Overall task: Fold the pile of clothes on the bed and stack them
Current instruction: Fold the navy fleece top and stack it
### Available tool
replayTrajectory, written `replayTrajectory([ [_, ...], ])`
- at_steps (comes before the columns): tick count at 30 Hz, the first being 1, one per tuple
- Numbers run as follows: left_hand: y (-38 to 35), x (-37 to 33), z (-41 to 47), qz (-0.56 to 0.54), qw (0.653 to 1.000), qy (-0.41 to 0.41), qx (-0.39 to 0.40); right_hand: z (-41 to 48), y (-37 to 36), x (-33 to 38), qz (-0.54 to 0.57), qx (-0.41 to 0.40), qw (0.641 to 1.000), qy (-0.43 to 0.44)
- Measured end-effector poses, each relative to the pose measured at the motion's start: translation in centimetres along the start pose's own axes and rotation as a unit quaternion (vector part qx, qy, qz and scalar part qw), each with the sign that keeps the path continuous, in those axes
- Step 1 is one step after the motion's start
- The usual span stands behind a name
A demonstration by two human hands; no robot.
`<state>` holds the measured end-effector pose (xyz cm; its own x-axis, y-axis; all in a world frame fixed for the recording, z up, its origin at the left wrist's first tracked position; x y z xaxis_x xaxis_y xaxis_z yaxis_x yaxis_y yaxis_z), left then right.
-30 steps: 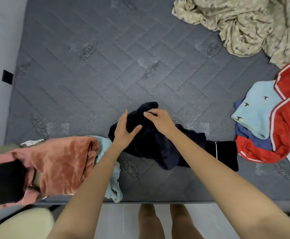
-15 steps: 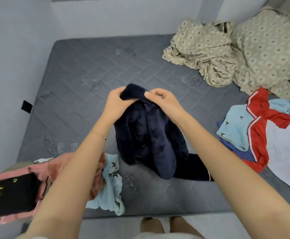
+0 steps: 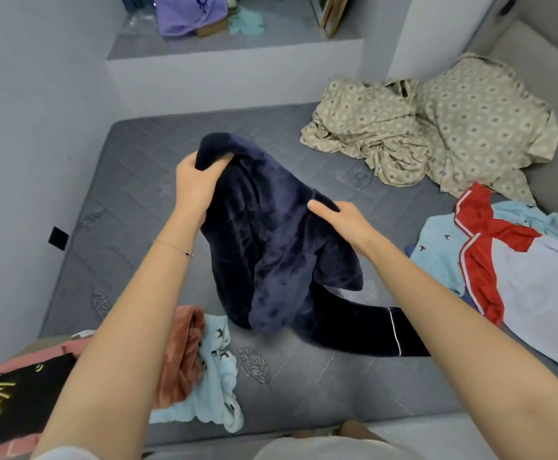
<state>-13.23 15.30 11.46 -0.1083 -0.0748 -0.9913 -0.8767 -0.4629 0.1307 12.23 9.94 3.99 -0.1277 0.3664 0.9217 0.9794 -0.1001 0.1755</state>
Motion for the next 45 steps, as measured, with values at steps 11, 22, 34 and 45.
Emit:
replayTrajectory([
  [11, 1.7, 7.0, -1.6, 0.132, 0.989, -0.017, 0.06, 0.5, 0.9, 3.5, 0.103, -0.021, 0.994, 0.023],
  [22, -2.5, 6.6, -5.2, 0.23, 0.929, -0.069, 0.282, 1.1, -2.3, 4.9, -0.134, 0.025, 0.985, 0.103],
  [34, -6.3, 9.0, -6.6, 0.199, 0.962, -0.038, 0.185, 2.4, -0.2, -0.2, -0.075, -0.082, 0.991, 0.069],
  [45, -6.2, 8.1, -4.9, -0.006, 0.992, 0.12, 0.039, -0.2, -1.2, -11.9, -0.081, 0.005, 0.981, -0.177],
])
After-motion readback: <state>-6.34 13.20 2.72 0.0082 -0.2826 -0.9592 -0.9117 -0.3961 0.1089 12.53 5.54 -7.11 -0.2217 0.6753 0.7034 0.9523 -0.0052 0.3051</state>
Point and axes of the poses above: each hand's wrist, its own z-axis towards the middle knuckle, its own y-axis out of the back of the hand, x = y × z, the point moved 6 cm from there along z, towards the middle knuckle, and after that the axes turned 15 degrees about -x, right-handed, at the moved point
